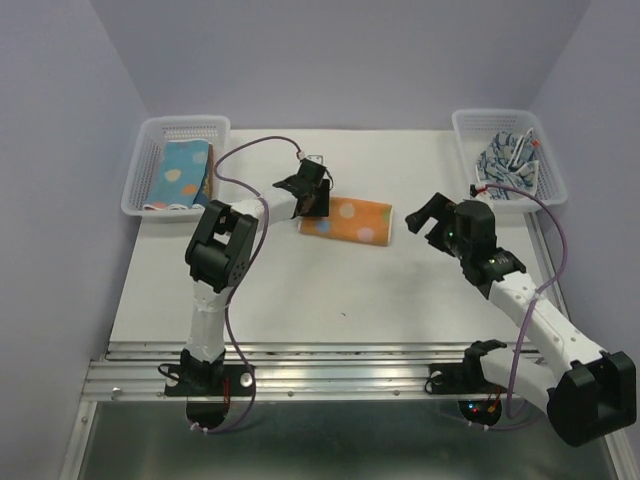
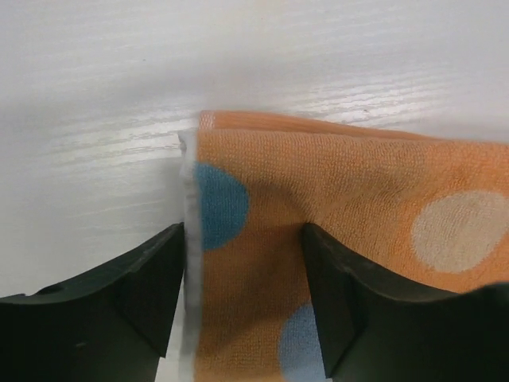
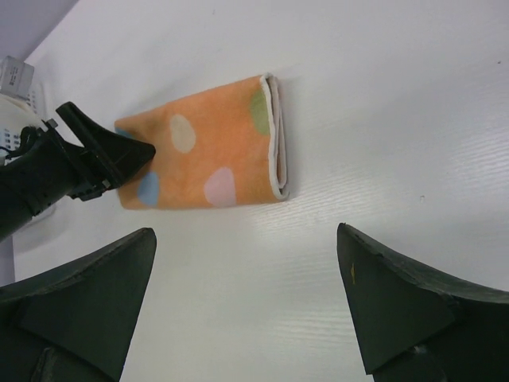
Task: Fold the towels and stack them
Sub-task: Neatly place the folded towel into the bin
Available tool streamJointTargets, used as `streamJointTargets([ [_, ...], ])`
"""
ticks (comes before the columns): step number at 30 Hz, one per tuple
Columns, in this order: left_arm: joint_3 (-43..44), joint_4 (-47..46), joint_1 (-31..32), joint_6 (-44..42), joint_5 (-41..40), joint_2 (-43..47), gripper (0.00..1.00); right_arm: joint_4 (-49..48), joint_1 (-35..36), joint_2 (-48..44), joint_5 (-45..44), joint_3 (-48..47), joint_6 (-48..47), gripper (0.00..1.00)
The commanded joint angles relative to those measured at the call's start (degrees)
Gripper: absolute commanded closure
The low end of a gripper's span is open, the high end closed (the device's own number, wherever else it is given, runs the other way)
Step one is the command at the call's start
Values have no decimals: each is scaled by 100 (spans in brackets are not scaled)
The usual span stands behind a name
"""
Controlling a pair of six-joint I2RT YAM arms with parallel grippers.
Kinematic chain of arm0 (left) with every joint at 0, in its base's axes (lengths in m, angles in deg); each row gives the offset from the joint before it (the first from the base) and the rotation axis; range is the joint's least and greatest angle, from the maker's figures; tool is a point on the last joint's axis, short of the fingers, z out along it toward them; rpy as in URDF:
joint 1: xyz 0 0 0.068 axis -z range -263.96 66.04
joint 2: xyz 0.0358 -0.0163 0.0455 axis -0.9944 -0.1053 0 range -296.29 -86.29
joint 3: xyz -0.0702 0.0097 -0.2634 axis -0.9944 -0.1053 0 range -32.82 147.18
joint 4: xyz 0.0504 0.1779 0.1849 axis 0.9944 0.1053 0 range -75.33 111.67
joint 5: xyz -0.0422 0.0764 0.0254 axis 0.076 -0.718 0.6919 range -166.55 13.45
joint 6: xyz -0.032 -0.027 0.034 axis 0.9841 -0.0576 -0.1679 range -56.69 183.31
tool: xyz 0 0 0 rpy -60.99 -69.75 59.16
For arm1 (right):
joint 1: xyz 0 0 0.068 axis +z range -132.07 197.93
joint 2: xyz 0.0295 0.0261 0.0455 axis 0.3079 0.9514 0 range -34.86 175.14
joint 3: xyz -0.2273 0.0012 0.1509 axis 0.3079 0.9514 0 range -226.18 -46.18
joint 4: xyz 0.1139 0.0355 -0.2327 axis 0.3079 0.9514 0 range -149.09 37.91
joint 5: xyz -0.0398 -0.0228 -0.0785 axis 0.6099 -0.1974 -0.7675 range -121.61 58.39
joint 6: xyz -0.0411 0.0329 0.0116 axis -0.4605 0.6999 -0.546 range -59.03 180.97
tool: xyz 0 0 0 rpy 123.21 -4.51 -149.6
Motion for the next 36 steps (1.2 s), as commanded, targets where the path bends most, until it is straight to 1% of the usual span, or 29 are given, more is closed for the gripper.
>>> streamJointTargets([
  [1, 191, 677, 76, 65, -477, -230, 37, 377, -21, -424, -595, 70, -47, 0],
  [2, 173, 694, 93, 65, -495, -230, 44, 403, -21, -520, -665, 114, -64, 0],
  [5, 50, 721, 207, -48, -863, -81, 96, 386, -21, -855, -771, 193, -82, 0],
  [6, 41, 764, 251, -205, -1064, -28, 100, 369, -21, -925, -797, 245, -100, 0],
  [7, 15, 791, 347, -311, -1562, 94, 100, 351, -21, -995, -815, 263, -135, 0],
  [8, -20, 800, 374, -460, -1872, 174, 100, 342, -21, -1100, -832, 281, -144, 0],
  [9, -116, 783, 418, -749, -2345, 357, 100, 386, -12, -1154, -876, 290, -179, 0],
  [12, -415, 625, 357, -1400, -2552, 710, 100, 465, -21, -1312, -1086, 281, -179, 0],
  [13, -642, 502, 270, -1742, -2656, 954, 100, 491, -21, -1347, -1140, 290, -188, 0],
  [15, -977, 440, 147, -2069, -2841, 1202, 100, 518, -21, -1444, -1280, 298, -188, 0],
  [18, -1399, 2, -196, -2788, -2632, 1825, 100, 465, -21, -1488, -1395, 325, -188, 0],
  [19, -1765, -444, -249, -3487, -2483, 2158, 100, 439, -21, -1462, -1421, 316, -214, 0],
  [20, -2039, -622, -371, -3833, -2464, 2300, 100, 430, -21, -1453, -1482, 307, -214, 0],
  [21, -2042, -641, -425, -4124, -2464, 2415, 100, 421, -21, -1427, -1483, 307, -231, 0],
  [22, -2163, -850, -495, -4710, -2525, 2581, 100, 413, -29, -1392, -1570, 307, -249, 0],
  [24, -2078, -957, -731, -5135, -2526, 2679, 100, 421, -21, -1278, -1780, 299, -258, 0],
  [26, -1928, -1028, -864, -5426, -2237, 2697, 100, 552, -21, -1199, -2000, 246, -214, 0],
  [27, -1840, -1028, -899, -5784, -1966, 2697, 100, 588, -21, -1172, -2080, 220, -223, 0],
  [29, -1647, -1098, -926, -6146, -1333, 2680, 100, 623, -21, -1102, -2335, 237, -162, 0],
  [30, -1498, -994, -926, -6523, -878, 2653, 100, 649, -21, -1084, -2466, 281, -127, 0],
  [32, -1418, -853, -926, -7217, -768, 2653, 100, 807, -21, -1067, -2720, 316, -13, 0],
  [33, -1418, -852, -926, -7221, -768, 2653, 100, 808, -12, -1058, -2792, 316, -12, 0],
  [34, -1487, -826, -943, -7647, -785, 2775, 100, 886, -21, -1049, -2845, 316, 49, 0],
  [36, -1672, -966, -1127, -7914, -611, 3030, 100, 852, -21, -1049, -2907, 325, 102, 0],
])
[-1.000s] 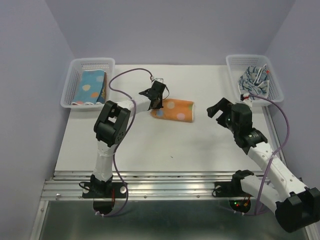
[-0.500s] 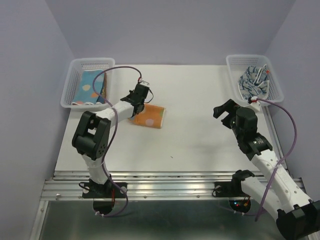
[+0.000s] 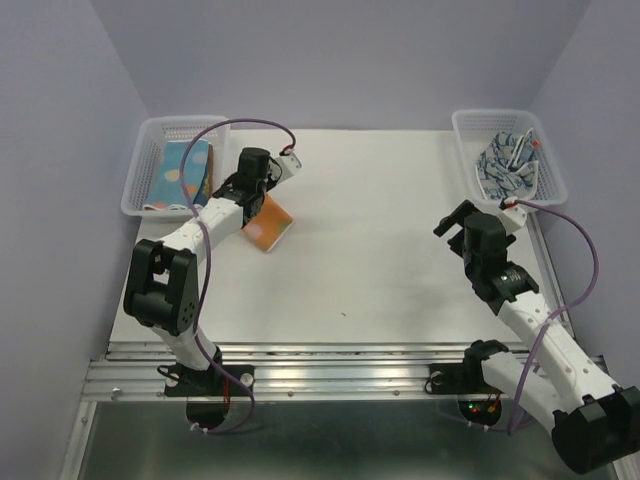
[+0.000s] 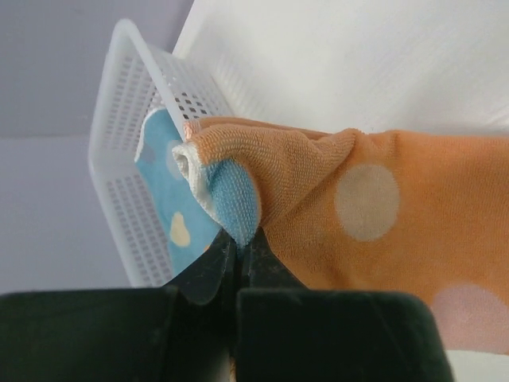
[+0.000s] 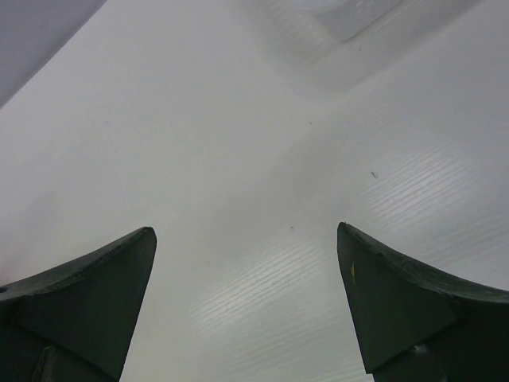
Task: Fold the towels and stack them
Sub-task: Neatly place the folded towel into the bin
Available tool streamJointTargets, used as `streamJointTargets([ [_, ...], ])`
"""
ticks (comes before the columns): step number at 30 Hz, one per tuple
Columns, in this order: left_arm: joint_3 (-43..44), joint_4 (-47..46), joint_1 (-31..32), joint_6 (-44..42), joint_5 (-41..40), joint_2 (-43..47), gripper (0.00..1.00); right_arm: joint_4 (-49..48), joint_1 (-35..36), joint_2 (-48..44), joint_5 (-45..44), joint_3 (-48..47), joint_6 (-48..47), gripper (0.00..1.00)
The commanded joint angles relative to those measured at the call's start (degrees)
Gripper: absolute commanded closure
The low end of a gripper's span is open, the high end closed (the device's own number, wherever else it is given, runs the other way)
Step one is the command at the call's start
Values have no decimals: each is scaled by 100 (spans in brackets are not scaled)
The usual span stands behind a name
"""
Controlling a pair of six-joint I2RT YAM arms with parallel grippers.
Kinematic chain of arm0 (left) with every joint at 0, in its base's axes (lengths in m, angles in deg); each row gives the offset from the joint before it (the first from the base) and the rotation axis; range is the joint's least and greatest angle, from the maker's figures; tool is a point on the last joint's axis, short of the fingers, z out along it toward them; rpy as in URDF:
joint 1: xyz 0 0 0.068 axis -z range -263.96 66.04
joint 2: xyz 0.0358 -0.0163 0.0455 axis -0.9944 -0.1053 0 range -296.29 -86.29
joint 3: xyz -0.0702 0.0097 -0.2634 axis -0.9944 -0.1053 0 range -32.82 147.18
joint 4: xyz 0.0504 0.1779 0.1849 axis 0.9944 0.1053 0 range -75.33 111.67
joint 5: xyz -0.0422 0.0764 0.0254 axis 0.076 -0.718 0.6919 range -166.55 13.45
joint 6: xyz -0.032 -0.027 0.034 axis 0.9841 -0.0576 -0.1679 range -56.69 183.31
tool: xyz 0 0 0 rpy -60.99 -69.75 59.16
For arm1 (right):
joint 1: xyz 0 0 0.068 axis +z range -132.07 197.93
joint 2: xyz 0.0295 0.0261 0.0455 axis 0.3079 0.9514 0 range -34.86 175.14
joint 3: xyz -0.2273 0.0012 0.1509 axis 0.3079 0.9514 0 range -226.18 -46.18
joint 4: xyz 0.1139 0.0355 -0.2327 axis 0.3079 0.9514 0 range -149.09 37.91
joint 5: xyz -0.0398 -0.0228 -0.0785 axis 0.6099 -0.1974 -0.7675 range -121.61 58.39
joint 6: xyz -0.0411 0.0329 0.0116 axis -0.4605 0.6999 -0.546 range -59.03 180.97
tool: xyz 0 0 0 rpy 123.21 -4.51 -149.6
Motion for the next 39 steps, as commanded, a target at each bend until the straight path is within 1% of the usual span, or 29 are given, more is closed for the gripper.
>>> streamJointTargets([
  [1, -107, -54, -266, -1453, 1036, 822, 100, 4, -19, 0, -583, 111, 161, 0],
  [3, -222, 288, -538, -1621, 1636, 1175, 100, -31, -10, 27, -653, 102, 179, 0],
  [4, -301, 552, -592, -1822, 1857, 1516, 100, -32, -18, 44, -663, 102, 196, 0],
  [7, -766, 642, -733, -2139, 1859, 2123, 100, 30, -19, 71, -812, 67, 258, 0],
  [9, -916, 799, -830, -2368, 1859, 2380, 100, 82, -19, 62, -882, 76, 293, 0],
  [12, -996, 1169, -1180, -2666, 2218, 2863, 100, 126, -19, 9, -1031, 93, 346, 0],
  [13, -1057, 1135, -1399, -2711, 2289, 2978, 100, 135, -19, -8, -1084, 93, 381, 0],
  [16, -1040, 1108, -1752, -3001, 2342, 3189, 100, 92, -19, -70, -1102, 120, 390, 0],
  [18, -1075, 1082, -2085, -3203, 2386, 3172, 100, 30, -19, -96, -1085, 137, 390, 0],
  [19, -1214, 908, -2278, -3482, 2438, 3163, 100, 21, -19, -105, -1058, 137, 390, 0],
  [22, -1522, 503, -2560, -4124, 2544, 3111, 100, 39, -19, -123, -1128, 163, 416, 0],
  [23, -1558, 371, -2631, -4196, 2605, 3076, 100, 30, -19, -131, -1146, 181, 416, 0],
  [25, -1471, -58, -2886, -4154, 2815, 2840, 100, -23, -19, -97, -1164, 207, 425, 0],
  [27, -1278, -201, -3105, -4153, 3036, 2593, 100, -58, -18, -79, -1120, 199, 443, 0],
  [28, -1086, -393, -3167, -4127, 3115, 2314, 100, -101, -19, -44, -1059, 207, 408, 0],
  [30, -970, -788, -3194, -4083, 3142, 2048, 100, -163, -19, -17, -1041, 216, 425, 0],
  [32, -899, -1272, -3203, -4065, 3352, 1732, 100, -207, -19, 18, -1014, 216, 425, 0],
  [35, -610, -1432, -3221, -3969, 3607, 1336, 100, -190, -19, 44, -1023, 207, 434, 0],
  [37, -373, -1537, -3212, -3759, 3748, 1064, 100, -172, -19, 44, -1032, 190, 443, 0],
  [39, -249, -1695, -3212, -3644, 3679, 862, 100, -172, -19, 36, -988, 164, 443, 0],
])
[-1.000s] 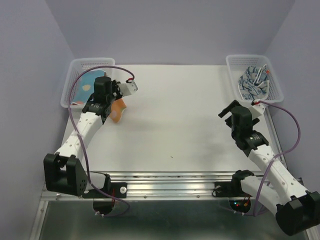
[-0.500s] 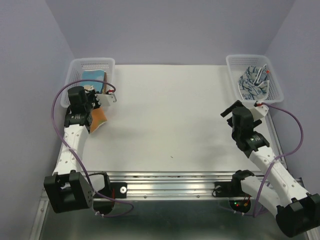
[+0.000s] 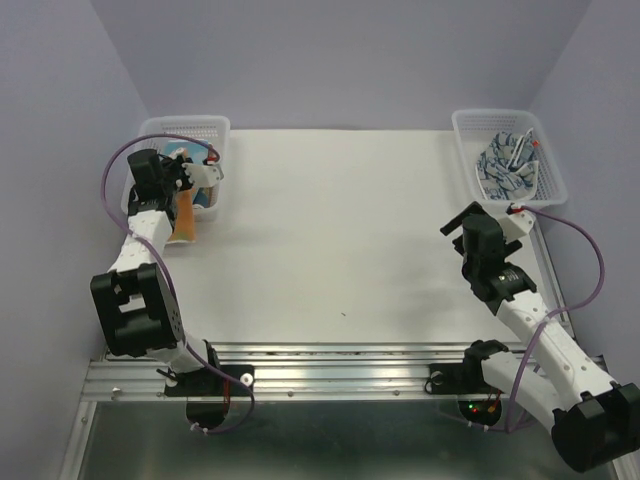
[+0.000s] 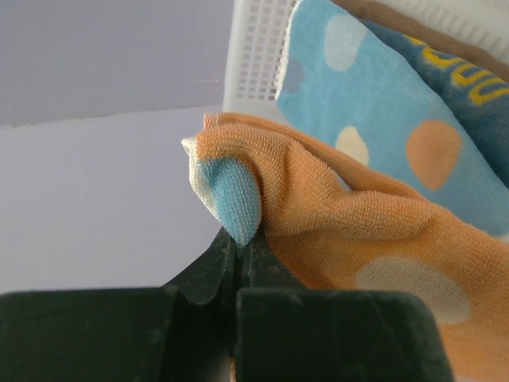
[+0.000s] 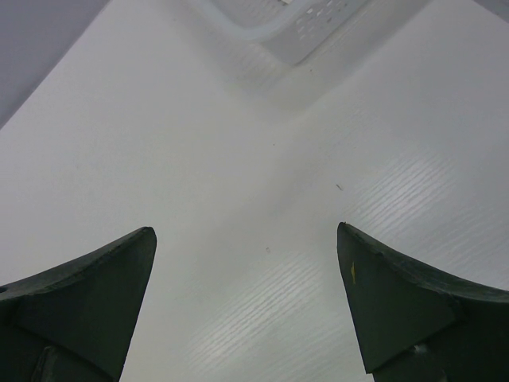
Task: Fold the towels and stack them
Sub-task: Neatly place the folded towel into the bin
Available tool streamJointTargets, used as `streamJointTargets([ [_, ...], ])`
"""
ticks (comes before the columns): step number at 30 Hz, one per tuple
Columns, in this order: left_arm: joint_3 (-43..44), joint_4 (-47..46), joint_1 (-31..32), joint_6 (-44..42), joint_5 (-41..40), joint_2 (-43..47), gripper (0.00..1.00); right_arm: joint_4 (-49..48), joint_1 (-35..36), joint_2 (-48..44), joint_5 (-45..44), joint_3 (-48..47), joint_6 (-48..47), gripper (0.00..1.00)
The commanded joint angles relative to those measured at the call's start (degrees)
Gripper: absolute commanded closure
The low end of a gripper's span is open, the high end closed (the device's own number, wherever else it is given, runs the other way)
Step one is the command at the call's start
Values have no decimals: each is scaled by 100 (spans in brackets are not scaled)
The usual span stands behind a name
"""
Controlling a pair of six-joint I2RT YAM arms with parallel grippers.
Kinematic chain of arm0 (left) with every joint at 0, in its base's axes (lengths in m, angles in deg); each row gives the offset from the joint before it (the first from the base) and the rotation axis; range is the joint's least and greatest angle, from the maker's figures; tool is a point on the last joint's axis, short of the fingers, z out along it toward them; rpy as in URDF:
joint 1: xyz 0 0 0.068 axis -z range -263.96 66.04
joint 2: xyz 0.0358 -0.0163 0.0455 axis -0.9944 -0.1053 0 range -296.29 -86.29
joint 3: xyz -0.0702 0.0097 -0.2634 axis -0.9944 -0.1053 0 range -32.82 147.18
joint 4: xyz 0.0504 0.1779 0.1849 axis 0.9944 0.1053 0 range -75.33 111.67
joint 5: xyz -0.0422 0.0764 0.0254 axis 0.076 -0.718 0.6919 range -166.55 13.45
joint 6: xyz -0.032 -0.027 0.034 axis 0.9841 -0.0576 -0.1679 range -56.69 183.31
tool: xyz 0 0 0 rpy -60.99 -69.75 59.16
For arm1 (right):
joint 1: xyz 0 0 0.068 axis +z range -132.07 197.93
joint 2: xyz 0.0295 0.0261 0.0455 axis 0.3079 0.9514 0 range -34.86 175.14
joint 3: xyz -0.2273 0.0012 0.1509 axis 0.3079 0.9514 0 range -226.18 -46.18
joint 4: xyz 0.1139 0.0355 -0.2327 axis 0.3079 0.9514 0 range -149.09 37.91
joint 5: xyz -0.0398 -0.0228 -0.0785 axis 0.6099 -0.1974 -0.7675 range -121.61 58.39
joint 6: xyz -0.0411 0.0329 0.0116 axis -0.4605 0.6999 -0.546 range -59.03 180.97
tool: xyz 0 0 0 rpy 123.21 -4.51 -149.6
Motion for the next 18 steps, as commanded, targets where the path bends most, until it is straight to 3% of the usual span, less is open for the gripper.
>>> streamJointTargets([
  [1, 614, -972, -1, 204, 293, -358, 100, -233, -19, -30, -101, 37, 69, 0],
  [18, 1889, -955, 61, 220, 310, -2056, 100, -1332, -19, -540, 190, 459, -256, 0],
])
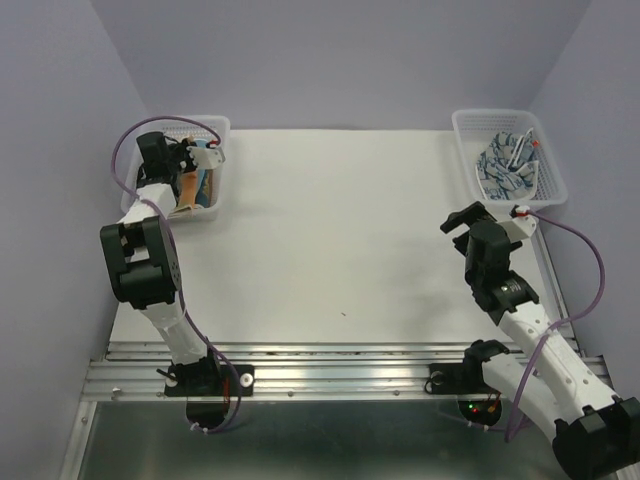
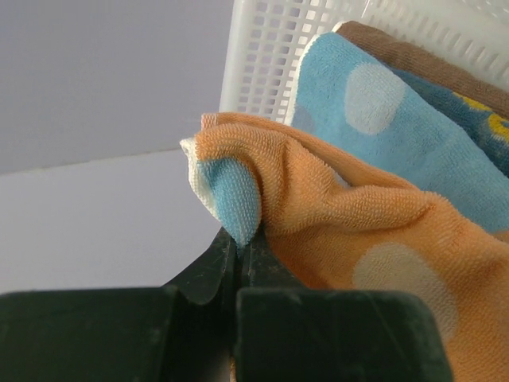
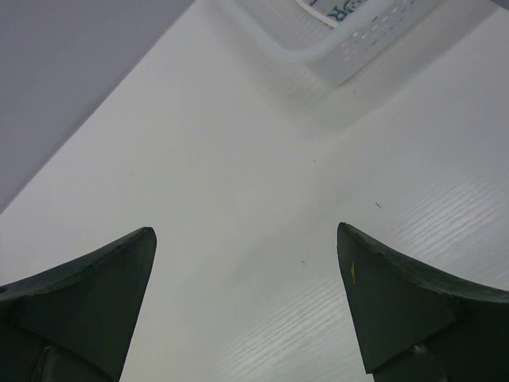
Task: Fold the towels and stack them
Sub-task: Neatly place the folded towel into the bin
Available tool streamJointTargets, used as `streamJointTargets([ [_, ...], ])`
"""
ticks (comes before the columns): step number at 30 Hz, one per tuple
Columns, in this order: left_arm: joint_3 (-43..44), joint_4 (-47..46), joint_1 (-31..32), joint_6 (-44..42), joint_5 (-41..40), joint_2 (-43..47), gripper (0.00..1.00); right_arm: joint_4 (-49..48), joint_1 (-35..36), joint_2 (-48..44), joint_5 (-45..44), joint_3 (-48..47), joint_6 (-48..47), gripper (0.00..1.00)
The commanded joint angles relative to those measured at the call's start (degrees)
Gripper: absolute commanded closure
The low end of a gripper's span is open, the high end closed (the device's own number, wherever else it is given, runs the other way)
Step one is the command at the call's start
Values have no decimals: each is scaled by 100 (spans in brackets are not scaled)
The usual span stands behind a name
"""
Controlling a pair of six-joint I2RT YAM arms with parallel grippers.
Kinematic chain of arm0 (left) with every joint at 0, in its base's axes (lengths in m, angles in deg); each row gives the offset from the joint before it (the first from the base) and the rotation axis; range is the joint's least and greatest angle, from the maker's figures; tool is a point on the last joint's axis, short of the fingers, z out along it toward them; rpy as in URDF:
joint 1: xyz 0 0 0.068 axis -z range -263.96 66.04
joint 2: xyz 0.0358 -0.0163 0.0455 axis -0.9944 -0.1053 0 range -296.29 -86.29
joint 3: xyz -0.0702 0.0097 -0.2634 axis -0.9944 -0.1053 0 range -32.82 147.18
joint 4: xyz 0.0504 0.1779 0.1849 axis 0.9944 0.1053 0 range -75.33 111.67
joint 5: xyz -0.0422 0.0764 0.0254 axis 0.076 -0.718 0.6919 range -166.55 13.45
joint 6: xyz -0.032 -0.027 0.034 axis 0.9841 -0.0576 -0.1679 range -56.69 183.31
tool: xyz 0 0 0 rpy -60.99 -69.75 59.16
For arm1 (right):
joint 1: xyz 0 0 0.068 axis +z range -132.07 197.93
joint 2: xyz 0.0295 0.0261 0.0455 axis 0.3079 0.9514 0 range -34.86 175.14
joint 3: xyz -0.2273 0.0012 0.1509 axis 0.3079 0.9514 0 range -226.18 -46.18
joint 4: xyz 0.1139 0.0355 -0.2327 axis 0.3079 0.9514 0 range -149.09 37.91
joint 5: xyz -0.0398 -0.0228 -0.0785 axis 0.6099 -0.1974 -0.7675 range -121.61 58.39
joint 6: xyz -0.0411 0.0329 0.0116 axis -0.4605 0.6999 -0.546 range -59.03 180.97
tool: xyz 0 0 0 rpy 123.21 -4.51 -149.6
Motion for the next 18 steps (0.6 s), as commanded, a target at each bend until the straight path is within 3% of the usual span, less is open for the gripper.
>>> streamJointTargets([
  [1, 508, -378, 25, 98, 120, -144, 100, -619, -19, -111, -64, 107, -106, 0],
  [18, 1000, -923, -18, 194, 208, -909, 100, -945, -19, 20, 121, 177, -9, 0],
])
